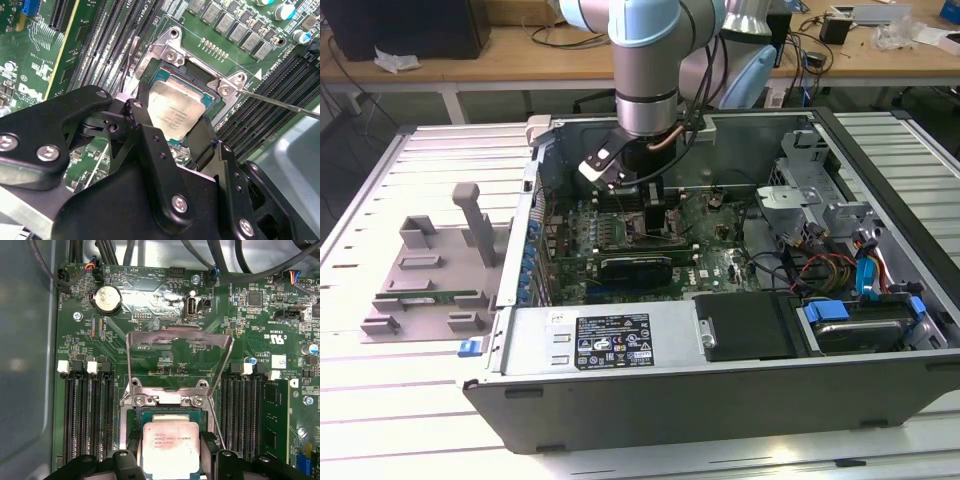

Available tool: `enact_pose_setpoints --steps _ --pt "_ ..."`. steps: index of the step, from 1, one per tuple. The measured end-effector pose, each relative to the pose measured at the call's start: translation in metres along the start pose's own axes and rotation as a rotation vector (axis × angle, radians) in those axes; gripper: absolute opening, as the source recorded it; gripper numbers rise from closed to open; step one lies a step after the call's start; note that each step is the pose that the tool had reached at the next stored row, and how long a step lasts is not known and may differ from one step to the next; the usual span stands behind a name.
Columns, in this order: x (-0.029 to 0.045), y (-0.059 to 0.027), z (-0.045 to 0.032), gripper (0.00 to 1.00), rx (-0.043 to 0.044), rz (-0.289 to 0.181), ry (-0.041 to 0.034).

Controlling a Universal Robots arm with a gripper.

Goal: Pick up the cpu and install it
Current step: 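Place the cpu into insertion slot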

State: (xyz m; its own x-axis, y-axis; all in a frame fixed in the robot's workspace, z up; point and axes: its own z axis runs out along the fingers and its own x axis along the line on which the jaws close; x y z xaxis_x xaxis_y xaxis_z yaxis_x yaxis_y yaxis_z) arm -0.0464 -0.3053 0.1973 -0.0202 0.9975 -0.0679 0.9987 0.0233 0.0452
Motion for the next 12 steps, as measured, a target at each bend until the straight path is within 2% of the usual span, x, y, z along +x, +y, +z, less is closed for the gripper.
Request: enact_pose_setpoints --steps 6,10,12 --pt "0.0002 0.0 0.001 0.55 -0.0003 0.0 0.0042" --pt "0.0001 0.0 0.0016 0.55 -0.0004 0.001 0.0132" --pt "0.0002 -0.0001 0.0021 0.55 -0.0004 0.001 0.0149"
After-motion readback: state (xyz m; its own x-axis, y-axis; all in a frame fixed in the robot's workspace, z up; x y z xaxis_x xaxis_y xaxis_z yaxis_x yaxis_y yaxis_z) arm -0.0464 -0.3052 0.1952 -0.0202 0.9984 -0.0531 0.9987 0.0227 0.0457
